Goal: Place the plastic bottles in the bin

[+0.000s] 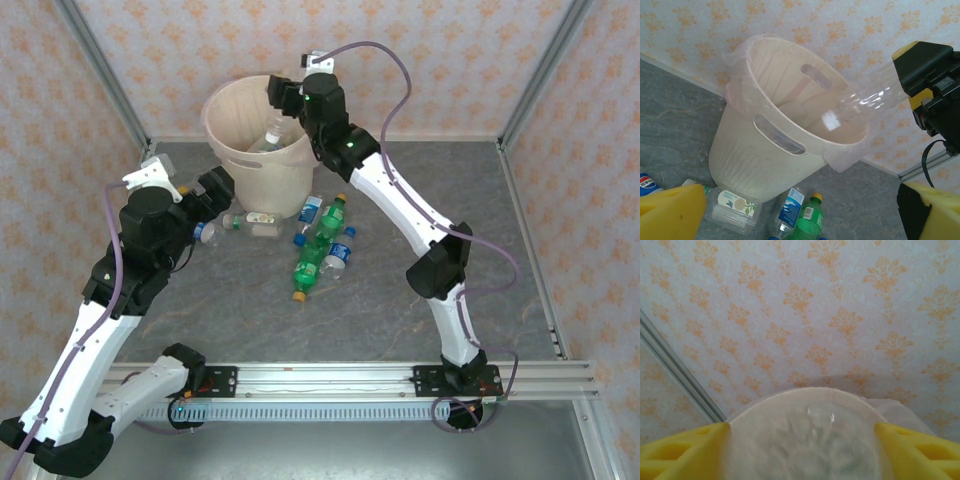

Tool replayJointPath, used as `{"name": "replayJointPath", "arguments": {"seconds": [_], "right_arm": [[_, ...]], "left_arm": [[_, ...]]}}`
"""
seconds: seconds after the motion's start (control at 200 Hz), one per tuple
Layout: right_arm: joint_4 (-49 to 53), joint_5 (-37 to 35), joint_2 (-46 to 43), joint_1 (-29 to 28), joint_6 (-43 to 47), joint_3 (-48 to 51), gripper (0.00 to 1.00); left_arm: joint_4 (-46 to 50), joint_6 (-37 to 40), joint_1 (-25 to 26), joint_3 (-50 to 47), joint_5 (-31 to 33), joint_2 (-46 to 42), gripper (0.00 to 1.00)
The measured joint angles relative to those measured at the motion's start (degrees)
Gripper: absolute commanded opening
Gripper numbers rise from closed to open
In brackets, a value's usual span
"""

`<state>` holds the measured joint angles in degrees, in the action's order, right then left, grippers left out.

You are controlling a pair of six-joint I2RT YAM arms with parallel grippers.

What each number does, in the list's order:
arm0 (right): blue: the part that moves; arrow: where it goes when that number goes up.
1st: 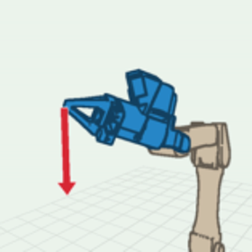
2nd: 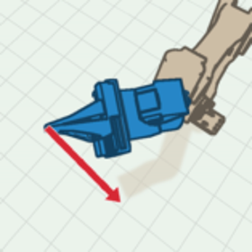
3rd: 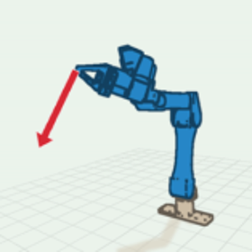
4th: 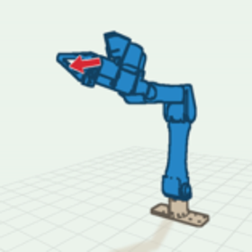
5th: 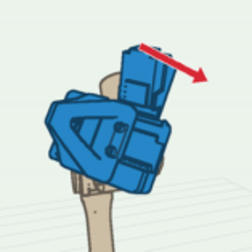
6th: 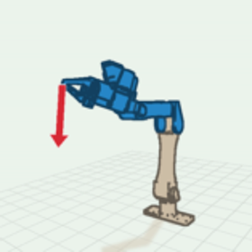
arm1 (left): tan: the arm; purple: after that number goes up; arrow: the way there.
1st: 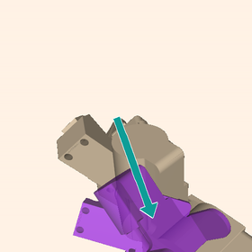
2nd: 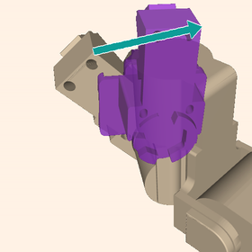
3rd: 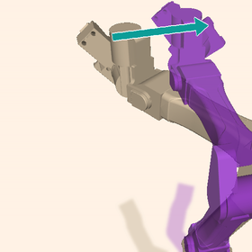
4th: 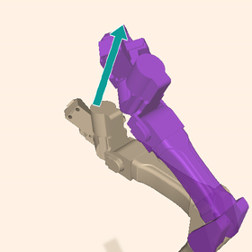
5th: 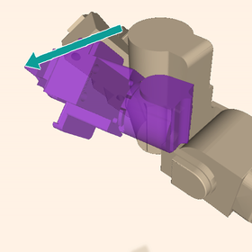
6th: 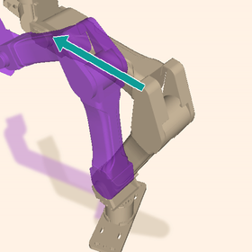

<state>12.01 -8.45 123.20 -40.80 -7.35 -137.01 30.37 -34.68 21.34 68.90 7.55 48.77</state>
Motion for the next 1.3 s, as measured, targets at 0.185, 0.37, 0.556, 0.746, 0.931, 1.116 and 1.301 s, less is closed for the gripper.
{"name": "replayJointPath", "arguments": {"seconds": [0.185,0.37,0.556,0.746,0.931,1.116,1.301], "right_arm": [[0.48,-1.07,-0.04,-0.59,1.31,-1.14,1.0],[2.19,-1.2,-0.7,-0.57,1.42,-1.22,1.0],[4.94,-0.98,-4.85,-0.68,0.74,0.39,1.0],[5.09,-0.35,-15.08,-0.68,-1.22,10.86,1.0],[4.0,0.28,-25.14,-0.7,-3.96,25.07,1.0],[0.81,0.26,-37.48,-0.79,-7.08,44.57,1.0],[-0.09,-1.27,-49.31,-0.81,-10.32,57.59,1.0]], "left_arm": [[-0.04,0.04,0.0,0.0,0.0,0.5,0.99],[-0.13,0.07,0.0,0.0,0.0,2.97,0.99],[-0.48,0.15,0.0,-0.59,0.2,4.26,0.99],[-1.64,0.17,-0.02,-2.47,0.7,5.42,0.99],[-1.9,0.13,-1.75,-4.02,1.75,7.96,0.99],[-2.62,-0.04,-8.66,-5.33,1.11,8.74,0.99],[-2.89,-0.57,-15.08,-6.21,-1.14,11.54,0.97]]}}
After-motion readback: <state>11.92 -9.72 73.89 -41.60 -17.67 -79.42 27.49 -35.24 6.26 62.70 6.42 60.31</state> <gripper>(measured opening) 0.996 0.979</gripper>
